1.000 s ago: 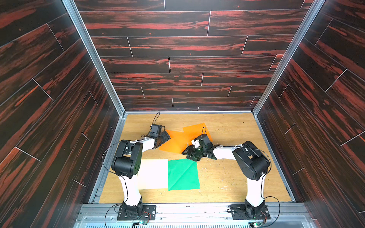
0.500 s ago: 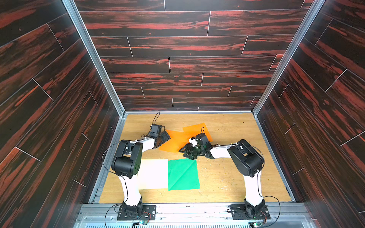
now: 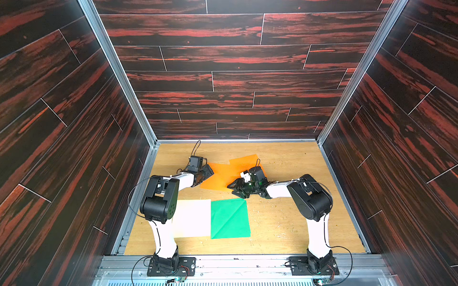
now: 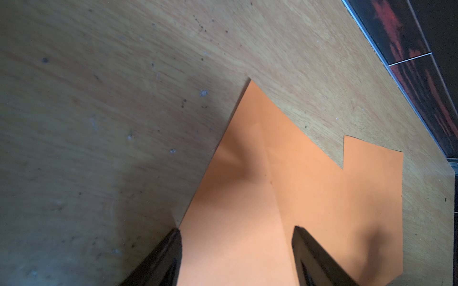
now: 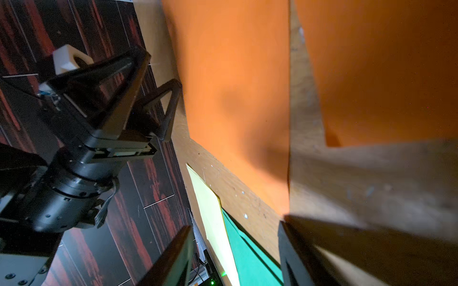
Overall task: Sort the scattered colored papers by color
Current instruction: Pick up the colored paper from the center of the board.
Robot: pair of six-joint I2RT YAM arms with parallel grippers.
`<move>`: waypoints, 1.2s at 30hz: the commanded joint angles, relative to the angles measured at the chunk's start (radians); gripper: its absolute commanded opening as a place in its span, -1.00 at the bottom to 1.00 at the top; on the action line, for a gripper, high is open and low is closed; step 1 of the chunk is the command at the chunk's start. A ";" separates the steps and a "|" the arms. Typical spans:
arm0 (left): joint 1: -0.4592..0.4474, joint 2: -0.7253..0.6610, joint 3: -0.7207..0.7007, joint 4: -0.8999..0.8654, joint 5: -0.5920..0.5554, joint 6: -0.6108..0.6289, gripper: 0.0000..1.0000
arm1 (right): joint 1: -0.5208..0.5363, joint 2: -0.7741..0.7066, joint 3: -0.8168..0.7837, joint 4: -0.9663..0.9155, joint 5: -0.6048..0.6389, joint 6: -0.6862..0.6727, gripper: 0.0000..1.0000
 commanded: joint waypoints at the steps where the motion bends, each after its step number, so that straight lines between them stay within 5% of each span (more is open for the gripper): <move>1: 0.002 0.047 -0.026 -0.144 0.025 -0.004 0.49 | 0.004 -0.005 -0.030 -0.109 0.048 -0.019 0.19; 36: 0.002 0.035 -0.039 -0.150 0.021 0.000 0.49 | -0.053 0.047 0.024 -0.144 0.093 -0.045 0.18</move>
